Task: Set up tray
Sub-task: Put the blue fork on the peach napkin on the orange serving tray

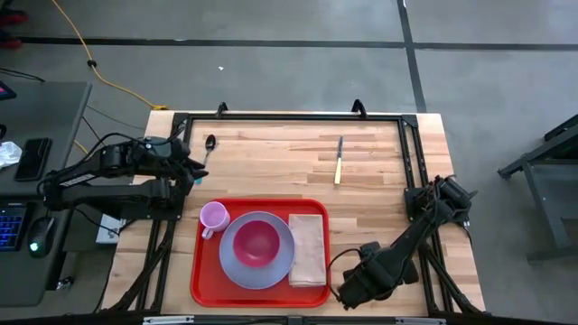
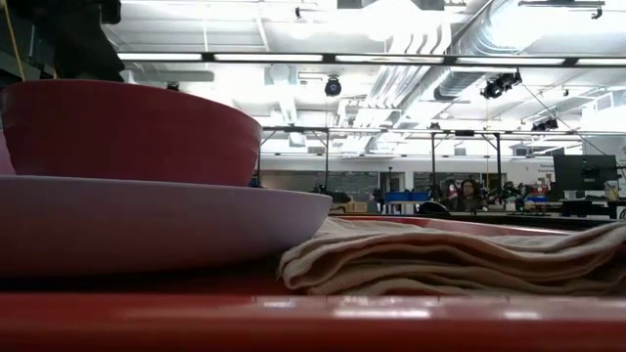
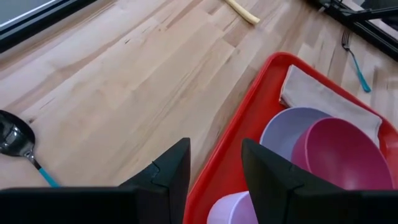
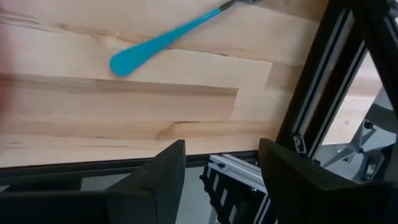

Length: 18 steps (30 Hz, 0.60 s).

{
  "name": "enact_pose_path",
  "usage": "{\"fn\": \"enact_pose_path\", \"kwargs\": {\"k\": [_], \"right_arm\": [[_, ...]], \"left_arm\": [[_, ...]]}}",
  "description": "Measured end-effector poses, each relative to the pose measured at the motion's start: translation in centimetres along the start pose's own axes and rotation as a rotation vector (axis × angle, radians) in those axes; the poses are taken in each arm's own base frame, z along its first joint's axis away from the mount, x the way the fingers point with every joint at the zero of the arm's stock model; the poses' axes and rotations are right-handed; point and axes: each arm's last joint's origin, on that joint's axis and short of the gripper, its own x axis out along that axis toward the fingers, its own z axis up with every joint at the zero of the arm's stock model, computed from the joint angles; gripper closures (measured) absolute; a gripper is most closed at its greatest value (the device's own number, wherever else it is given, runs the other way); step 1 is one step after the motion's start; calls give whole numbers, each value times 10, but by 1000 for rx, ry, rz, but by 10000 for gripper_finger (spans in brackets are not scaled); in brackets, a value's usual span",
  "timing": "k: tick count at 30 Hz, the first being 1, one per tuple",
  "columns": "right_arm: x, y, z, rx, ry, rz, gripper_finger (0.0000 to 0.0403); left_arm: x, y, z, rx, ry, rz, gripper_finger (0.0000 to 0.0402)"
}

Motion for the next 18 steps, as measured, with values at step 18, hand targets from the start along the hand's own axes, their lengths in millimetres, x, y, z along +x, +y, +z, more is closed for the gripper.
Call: {"fn": "enact_pose_path", "kwargs": {"k": [18], "right_arm": [[19,-2,0,21,-13,-86,220]], "left_arm": [[0,-1,0,3,9,-19,227]]}}
